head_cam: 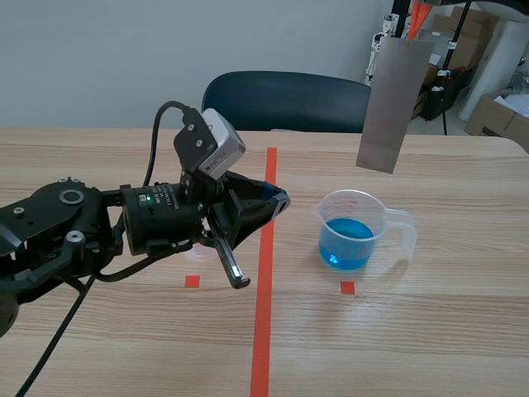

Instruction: Do the redox reaction experiment. move the plate over the blue solution

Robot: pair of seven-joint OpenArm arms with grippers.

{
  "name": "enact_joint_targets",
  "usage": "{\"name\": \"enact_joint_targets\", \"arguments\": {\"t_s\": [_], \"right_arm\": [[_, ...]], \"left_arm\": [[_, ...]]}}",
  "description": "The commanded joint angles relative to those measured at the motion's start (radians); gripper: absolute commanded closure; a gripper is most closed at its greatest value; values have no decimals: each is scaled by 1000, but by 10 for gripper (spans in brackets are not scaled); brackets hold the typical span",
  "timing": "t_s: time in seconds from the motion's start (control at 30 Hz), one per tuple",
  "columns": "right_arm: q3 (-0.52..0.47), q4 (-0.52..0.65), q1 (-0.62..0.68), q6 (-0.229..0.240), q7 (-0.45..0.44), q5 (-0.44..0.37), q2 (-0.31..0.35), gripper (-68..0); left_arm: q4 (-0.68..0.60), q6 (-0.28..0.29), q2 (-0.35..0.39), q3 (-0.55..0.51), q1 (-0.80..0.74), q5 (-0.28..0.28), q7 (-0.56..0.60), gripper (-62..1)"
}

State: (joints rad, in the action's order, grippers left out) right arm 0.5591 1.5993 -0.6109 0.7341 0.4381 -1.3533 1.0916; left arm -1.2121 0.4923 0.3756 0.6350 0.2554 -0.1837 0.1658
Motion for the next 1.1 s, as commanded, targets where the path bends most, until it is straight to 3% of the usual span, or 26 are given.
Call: {"name": "enact_joint_targets", "arguments": {"t_s": [0.0,0.27,0.37,0.77,1.07], "right_arm": [[-8,7,-15,11,-15,-12,11,-4],[-8,7,-15,11,-15,-16,11,-4],[-8,7,-15,11,-16,-16,11,-4],[-8,7,-15,11,-19,-16,11,-4],[-8,7,-15,11,-19,-16,11,-4]], "left_arm": [[-11,-5,-15,8,18,-5,8,-21],[-10,-83,-67,21,50,6,-30,-21],[-1,-87,-87,30,63,31,-32,-21],[130,-117,-192,72,129,43,-28,-21],[132,-140,-195,72,143,50,-28,-21]]}}
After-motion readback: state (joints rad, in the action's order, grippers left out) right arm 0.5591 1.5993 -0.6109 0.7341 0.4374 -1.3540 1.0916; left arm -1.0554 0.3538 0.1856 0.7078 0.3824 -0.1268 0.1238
